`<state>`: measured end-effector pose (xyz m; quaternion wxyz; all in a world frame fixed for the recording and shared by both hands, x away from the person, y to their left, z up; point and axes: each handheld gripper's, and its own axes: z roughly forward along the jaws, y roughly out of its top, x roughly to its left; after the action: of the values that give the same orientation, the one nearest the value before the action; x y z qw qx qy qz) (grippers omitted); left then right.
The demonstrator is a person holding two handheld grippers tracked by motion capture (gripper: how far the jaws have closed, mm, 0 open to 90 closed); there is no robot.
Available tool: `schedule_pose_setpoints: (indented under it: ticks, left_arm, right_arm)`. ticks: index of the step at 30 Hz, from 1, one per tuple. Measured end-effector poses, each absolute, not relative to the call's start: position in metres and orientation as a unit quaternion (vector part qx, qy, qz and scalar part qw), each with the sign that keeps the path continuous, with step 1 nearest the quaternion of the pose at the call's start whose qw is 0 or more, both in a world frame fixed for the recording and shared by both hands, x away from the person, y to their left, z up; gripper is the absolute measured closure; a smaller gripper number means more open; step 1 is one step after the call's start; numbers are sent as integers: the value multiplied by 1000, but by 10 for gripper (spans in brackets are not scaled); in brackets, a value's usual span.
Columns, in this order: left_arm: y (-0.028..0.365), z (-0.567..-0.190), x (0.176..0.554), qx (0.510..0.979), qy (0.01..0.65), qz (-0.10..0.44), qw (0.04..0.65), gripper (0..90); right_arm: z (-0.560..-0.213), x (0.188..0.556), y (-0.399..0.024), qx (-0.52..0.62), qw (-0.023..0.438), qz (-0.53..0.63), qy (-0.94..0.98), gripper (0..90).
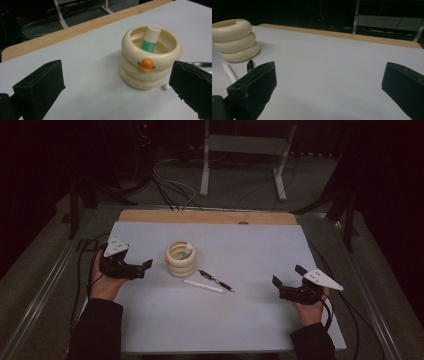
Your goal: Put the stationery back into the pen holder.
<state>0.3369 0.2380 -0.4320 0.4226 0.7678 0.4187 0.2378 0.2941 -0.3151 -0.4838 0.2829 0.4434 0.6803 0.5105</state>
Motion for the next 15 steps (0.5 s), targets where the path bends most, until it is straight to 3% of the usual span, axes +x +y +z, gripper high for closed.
schedule_pose_setpoints:
  ticks: [15]
  left_arm:
    - [242,-455,314,752,428,243,438,2]
  right_arm:
    - [-484,294,-314,442,284,509,682,0]
